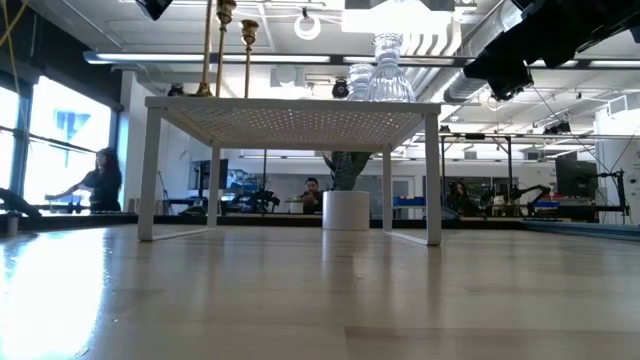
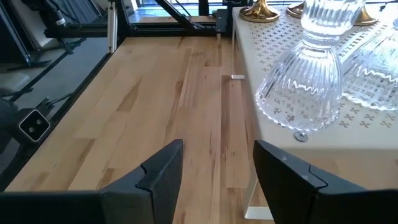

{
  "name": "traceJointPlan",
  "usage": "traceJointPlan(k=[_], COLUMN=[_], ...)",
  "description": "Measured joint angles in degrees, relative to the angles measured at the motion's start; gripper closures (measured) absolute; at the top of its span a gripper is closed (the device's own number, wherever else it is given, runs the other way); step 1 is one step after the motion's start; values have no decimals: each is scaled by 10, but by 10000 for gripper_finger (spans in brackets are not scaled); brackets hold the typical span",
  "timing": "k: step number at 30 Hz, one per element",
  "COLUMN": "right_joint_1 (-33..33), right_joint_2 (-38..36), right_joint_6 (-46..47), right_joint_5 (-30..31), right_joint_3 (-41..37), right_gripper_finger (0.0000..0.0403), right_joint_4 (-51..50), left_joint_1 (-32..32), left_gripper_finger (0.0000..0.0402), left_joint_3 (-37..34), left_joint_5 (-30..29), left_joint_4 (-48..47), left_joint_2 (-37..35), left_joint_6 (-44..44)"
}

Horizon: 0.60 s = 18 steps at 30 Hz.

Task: Pick & Place candle stick holders
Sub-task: Return to Home Position

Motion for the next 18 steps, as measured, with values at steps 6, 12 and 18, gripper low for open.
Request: traceJointPlan(k=[6,12,18], right_joint_1=[0,-1,0], right_joint_2=[0,-4,-29], right_joint_6=[2,-8,-7], right_joint_5=[14,24,19], right_joint_3=[0,0,0], right_gripper_finger=[214,226,261], right_joint_4=[-1,-1,-1], left_joint_1=[0,0,0], left_gripper_finger=[207,207,207], left_joint_3=[0,0,0], left_joint_5=[68,86,86], left_joint_4=[-46,-65,-109], left_joint_2=[-19,-43,-83], left_joint_6=[2,13,32])
